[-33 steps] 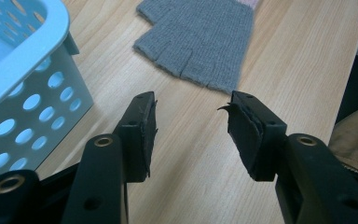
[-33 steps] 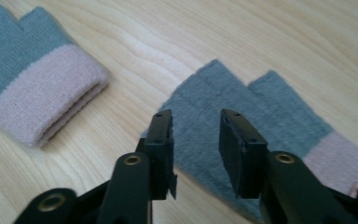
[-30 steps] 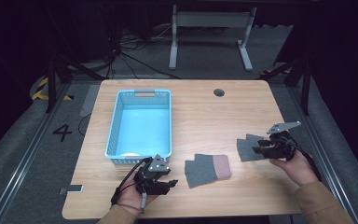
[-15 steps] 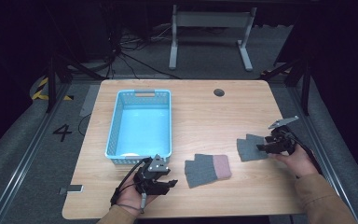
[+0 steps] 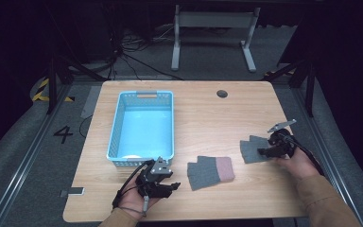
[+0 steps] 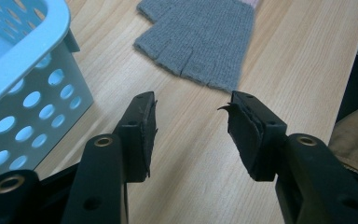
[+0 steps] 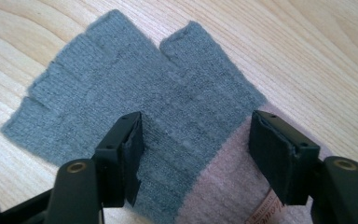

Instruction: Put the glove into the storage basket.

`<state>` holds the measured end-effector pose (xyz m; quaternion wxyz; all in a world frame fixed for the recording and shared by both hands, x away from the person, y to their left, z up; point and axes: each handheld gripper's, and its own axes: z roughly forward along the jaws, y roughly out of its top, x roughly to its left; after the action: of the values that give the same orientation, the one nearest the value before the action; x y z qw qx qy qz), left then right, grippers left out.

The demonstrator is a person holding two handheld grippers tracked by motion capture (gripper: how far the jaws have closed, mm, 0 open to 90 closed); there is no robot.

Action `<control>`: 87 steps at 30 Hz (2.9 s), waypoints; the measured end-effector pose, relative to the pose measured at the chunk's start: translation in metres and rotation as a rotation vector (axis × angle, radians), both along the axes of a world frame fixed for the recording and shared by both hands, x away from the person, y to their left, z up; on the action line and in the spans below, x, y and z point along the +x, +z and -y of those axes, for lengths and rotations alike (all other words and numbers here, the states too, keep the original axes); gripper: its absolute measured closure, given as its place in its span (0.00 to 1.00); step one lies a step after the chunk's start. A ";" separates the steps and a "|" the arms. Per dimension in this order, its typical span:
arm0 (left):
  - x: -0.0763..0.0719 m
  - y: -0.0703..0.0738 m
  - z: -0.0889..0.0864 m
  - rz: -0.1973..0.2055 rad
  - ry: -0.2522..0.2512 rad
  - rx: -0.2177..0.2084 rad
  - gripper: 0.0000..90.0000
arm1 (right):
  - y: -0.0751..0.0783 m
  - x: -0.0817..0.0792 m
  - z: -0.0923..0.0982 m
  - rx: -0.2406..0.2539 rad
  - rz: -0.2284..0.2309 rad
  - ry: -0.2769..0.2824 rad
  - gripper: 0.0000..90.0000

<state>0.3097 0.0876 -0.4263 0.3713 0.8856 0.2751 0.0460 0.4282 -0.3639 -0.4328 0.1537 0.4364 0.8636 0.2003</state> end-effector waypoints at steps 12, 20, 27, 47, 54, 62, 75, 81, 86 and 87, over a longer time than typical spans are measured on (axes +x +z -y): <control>0.000 0.000 0.000 0.000 -0.001 -0.003 0.58 | 0.005 -0.007 -0.010 -0.025 -0.015 -0.056 0.84; 0.001 0.000 -0.001 0.002 0.004 -0.008 0.58 | 0.013 -0.007 -0.009 0.010 -0.012 -0.083 0.86; 0.001 0.001 0.000 0.006 0.002 -0.004 0.58 | 0.037 -0.018 -0.015 0.045 0.027 -0.051 0.85; 0.003 0.002 0.004 0.005 -0.014 -0.011 0.58 | 0.083 -0.048 -0.060 0.124 0.076 0.091 0.85; 0.002 0.002 0.003 0.008 -0.009 -0.011 0.58 | 0.090 -0.056 -0.078 0.145 0.077 0.152 0.85; 0.001 0.002 0.000 0.003 -0.004 -0.008 0.58 | 0.092 -0.062 -0.101 0.156 0.067 0.212 0.85; -0.002 0.001 -0.005 0.009 0.015 -0.015 0.58 | 0.085 -0.068 -0.138 0.164 0.041 0.319 0.84; -0.003 0.002 -0.008 0.007 0.023 -0.011 0.58 | 0.077 -0.067 -0.152 0.151 0.021 0.351 0.84; -0.004 0.002 -0.009 0.005 0.023 -0.007 0.58 | 0.069 -0.066 -0.161 0.144 0.003 0.373 0.84; -0.004 0.002 -0.009 0.005 0.023 -0.006 0.58 | 0.068 -0.065 -0.162 0.139 -0.003 0.372 0.84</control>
<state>0.3061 0.0962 -0.4244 0.3743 0.8811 0.2845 0.0517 0.3630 -0.2017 -0.3652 0.0822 0.2789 0.9138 0.2836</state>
